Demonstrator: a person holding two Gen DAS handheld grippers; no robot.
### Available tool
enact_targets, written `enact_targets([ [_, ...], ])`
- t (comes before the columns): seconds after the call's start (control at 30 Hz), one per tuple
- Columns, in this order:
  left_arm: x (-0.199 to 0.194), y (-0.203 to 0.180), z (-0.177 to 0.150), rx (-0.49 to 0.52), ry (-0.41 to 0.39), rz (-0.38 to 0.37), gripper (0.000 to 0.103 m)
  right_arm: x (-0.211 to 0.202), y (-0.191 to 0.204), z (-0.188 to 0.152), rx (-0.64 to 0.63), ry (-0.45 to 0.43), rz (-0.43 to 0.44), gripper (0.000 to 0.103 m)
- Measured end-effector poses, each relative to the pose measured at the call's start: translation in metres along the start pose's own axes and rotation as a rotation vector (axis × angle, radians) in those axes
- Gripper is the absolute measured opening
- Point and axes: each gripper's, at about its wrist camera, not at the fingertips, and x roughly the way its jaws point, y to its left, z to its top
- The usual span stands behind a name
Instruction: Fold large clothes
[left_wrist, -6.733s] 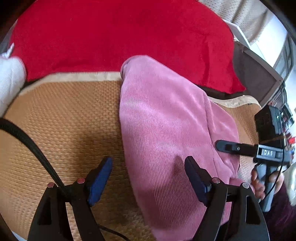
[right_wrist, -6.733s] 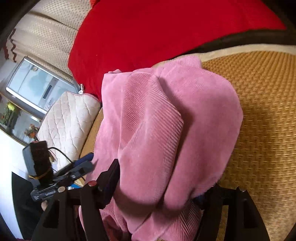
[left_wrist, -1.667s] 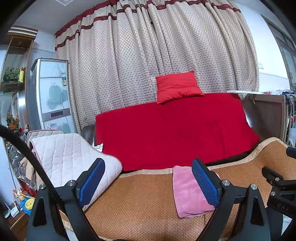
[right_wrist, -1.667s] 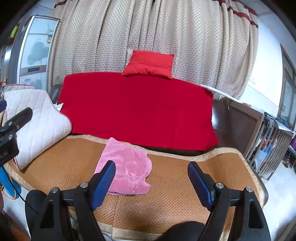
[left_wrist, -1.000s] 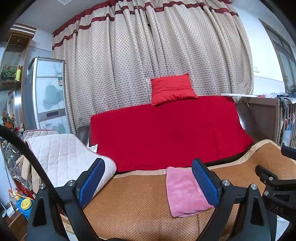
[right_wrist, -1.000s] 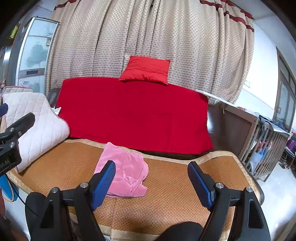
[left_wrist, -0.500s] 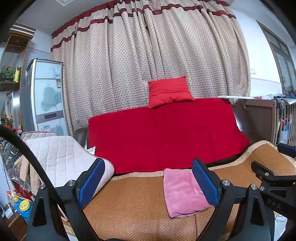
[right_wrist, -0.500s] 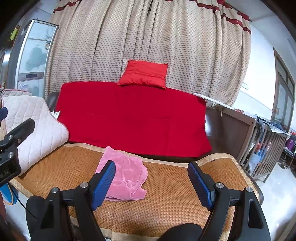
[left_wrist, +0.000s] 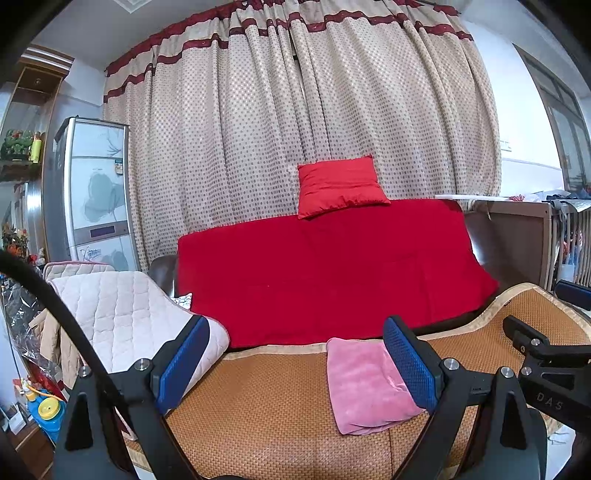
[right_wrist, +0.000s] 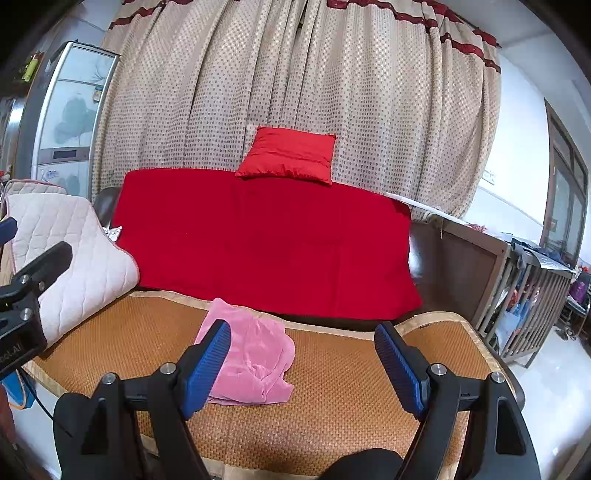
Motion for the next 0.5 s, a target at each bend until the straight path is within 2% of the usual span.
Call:
enact_targets([
  [0.5,-0.0004,-0.0006,-0.0026,0.002,0.001,-0.007,0.095,-0.0028,-0.0022,0.002,0.009,-0.004,-0.01,0.083],
])
